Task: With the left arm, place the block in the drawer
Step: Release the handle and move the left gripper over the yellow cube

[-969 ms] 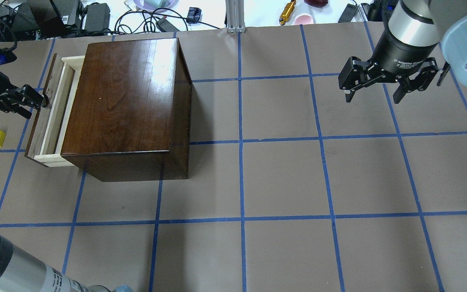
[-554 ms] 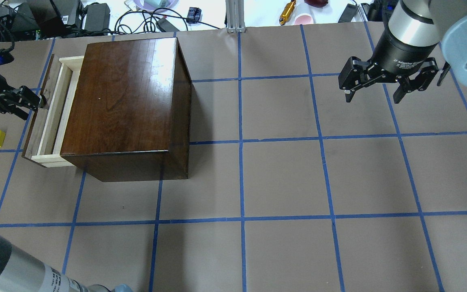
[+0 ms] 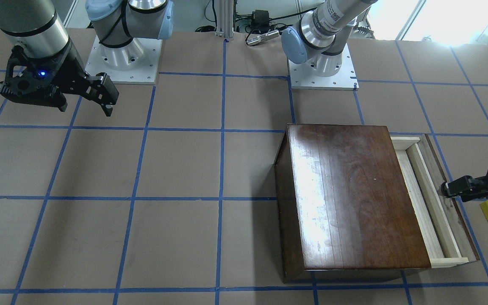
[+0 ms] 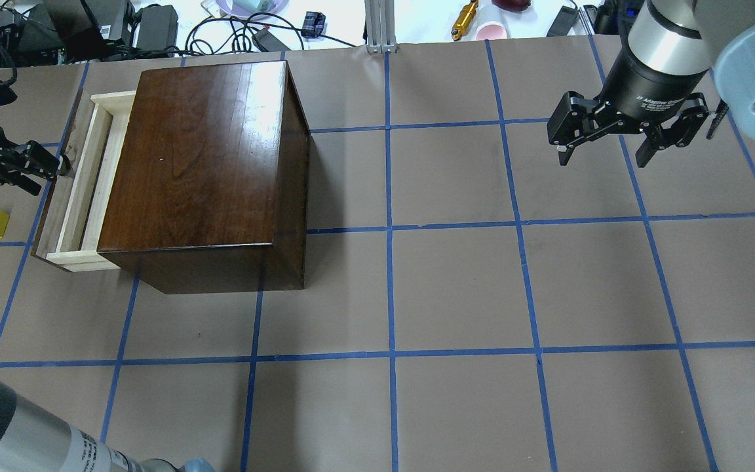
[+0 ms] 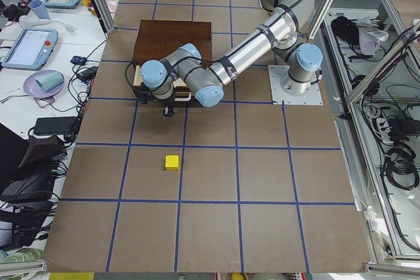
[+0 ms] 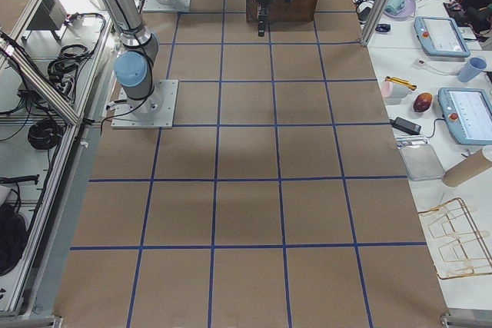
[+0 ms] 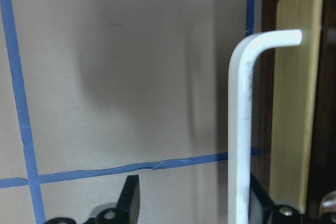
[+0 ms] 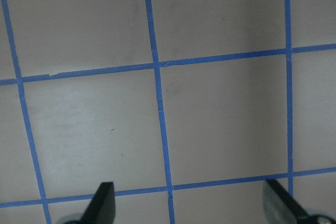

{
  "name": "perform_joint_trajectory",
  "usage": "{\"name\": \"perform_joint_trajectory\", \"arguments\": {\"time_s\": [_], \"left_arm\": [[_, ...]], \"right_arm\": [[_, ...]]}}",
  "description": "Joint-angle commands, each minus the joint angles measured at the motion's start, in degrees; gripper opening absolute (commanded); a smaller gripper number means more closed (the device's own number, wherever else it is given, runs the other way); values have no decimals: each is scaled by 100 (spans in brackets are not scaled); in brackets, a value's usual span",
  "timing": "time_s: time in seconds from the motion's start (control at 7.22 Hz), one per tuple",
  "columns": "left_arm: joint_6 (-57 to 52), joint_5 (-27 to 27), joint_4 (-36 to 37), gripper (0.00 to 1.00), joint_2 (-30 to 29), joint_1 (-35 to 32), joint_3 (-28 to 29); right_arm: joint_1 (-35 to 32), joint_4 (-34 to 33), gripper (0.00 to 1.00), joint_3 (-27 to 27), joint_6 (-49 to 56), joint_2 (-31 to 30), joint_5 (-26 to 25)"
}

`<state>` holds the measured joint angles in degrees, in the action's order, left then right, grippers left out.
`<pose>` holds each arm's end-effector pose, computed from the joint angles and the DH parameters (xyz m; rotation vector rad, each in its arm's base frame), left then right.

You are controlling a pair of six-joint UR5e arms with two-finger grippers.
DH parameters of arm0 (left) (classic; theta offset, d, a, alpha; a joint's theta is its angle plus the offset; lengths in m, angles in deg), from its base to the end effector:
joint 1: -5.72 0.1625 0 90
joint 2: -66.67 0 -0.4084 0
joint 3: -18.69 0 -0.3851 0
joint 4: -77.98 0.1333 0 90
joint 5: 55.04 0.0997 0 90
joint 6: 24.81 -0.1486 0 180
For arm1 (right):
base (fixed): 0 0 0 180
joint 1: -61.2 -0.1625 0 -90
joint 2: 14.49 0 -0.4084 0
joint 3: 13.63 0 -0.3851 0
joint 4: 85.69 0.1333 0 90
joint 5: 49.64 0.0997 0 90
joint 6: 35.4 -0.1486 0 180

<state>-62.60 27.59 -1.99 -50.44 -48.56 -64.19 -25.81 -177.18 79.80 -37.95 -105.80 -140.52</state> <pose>0.2387 -0.5929 0.2320 -0.0365 -2.9333 -0.0917 0.1061 -0.4797 0.4069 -0.1509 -3.1226 -0.0173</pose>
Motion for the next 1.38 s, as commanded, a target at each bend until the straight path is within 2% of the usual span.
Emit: {"name": "perform_joint_trajectory", "arguments": {"time_s": [0.0,0.55,0.69,0.83,0.97,1.25], "left_arm": [[0,112,-1,71,13,31,0],[26,113,43,73,48,40,0],[35,121,43,80,83,40,0],[35,121,43,97,118,40,0],[35,121,35,100,153,40,9],[27,130,-253,100,250,214,209]], "right_arm": [[0,0,100,0,0,0,0],[0,0,100,0,0,0,0],[0,0,100,0,0,0,0],[0,0,100,0,0,0,0],[0,0,100,0,0,0,0],[0,0,100,0,0,0,0]]}}
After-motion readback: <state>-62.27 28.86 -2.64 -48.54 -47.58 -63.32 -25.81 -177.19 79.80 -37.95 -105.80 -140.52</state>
